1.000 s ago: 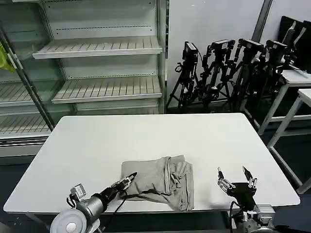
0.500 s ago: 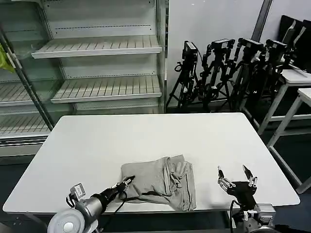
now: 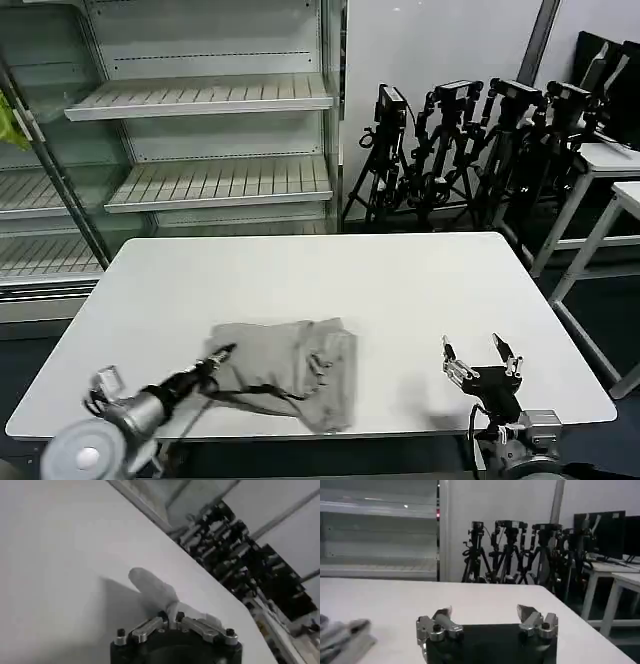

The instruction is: Fold and organize the clothes.

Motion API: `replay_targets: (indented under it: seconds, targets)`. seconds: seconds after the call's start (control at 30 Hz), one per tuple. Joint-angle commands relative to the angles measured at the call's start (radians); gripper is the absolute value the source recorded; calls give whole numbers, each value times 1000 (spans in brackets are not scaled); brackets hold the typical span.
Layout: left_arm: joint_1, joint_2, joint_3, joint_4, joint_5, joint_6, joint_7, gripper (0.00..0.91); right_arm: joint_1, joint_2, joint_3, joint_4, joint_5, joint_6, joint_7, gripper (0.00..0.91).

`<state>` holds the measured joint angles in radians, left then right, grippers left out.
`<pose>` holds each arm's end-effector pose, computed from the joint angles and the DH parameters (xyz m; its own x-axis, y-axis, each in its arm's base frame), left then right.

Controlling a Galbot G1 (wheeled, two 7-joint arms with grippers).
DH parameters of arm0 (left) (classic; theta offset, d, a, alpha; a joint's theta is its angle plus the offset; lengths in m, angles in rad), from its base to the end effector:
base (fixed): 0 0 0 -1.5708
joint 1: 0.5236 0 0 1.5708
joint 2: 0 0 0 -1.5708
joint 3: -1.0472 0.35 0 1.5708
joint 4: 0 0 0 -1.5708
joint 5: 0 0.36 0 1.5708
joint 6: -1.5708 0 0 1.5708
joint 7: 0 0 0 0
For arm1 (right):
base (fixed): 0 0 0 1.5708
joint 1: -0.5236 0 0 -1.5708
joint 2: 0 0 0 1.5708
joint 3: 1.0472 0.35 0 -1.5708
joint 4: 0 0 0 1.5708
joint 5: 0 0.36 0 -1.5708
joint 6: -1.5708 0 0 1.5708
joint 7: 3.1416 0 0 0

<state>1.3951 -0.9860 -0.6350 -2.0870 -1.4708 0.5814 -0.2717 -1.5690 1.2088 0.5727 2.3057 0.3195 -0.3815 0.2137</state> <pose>0.2501 0.1241 -0.2231 -0.8122 0.4003 0.4244 0.0139 0.7405 -0.6719 0.1829 -0.0507 -0.2170 -0.9827 0.0178 0.1842 0.0060 0.9979 -0.0643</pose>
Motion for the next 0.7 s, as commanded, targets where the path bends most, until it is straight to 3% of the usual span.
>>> replay_targets:
  seconds: [0.03, 0.2, 0.37, 0.57, 0.7]
  targets:
    - [35, 223, -398, 153, 138, -5, 97, 71, 70, -8, -27, -18, 20, 0, 0, 907]
    - [79, 289, -547, 155, 250, -10, 161, 71, 95, -6, -50, -30, 24, 4, -3, 907]
    - [89, 299, -566, 39, 266, -6, 174, 71, 103, -5, -62, -36, 27, 7, -4, 907]
    - [90, 262, -358, -142, 350, -8, 171, 71, 91, 2, -70, -33, 15, 13, -6, 907]
    - [32, 217, -49, -200, 504, -38, 138, 71, 61, 30, -70, -23, -20, 23, -9, 907]
